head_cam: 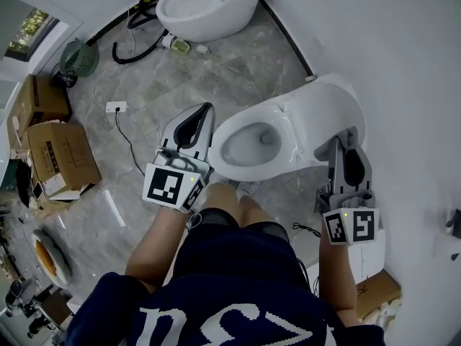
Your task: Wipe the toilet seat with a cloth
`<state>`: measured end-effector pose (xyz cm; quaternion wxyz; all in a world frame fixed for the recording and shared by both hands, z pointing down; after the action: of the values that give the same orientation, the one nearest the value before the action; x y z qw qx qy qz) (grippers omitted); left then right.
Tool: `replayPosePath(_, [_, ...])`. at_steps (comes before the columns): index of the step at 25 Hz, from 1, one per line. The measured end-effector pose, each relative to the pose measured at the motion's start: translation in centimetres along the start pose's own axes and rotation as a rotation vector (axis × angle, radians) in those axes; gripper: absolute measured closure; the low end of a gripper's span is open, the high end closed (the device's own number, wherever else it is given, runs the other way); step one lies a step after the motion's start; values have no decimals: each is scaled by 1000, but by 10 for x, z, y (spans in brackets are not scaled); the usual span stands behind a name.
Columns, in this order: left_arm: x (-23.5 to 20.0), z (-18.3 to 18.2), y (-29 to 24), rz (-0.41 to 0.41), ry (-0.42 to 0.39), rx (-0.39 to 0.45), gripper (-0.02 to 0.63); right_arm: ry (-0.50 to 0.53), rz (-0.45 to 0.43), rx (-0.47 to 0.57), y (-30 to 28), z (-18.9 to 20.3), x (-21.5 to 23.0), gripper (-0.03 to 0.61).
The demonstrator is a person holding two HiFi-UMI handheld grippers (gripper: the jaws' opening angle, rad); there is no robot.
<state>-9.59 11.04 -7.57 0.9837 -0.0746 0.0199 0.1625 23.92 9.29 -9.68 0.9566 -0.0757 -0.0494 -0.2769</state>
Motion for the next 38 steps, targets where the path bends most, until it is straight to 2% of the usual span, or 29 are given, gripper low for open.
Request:
replayPosePath(5, [-11,21,-33,47,12,-30,595,-10,22,-33,-24,17,3,514])
replayPosePath(9, [-26,33,-60,99,46,-9,595,-22,47,-54,-50,30,2,512])
replayPosePath(16, [-34,72,-108,169,56,-49,595,-30,109,-96,-79,73,16,512])
replayPosePath(24, [-42,142,-160,203,66,-98,595,-64,178,-142,-112,152,53,511])
replayPosePath(33, [-38,247,-199,200,86,-159,595,-112,238,-183,-129,271,92,509])
replayPosePath(38, [-33,295,-205,207,92,-187,595,-109,198,-242,-137,330,101,506])
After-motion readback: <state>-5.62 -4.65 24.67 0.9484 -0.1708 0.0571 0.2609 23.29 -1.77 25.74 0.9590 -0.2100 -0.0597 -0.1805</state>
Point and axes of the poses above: the fingertips, and each gripper's own axes: y backward along the fingers, x to its right, z out of its underside, the point moved 10 cm from there along y, backward along the fingers, and after that the axes turned 1 degree about -y, right-handed, at the moved point
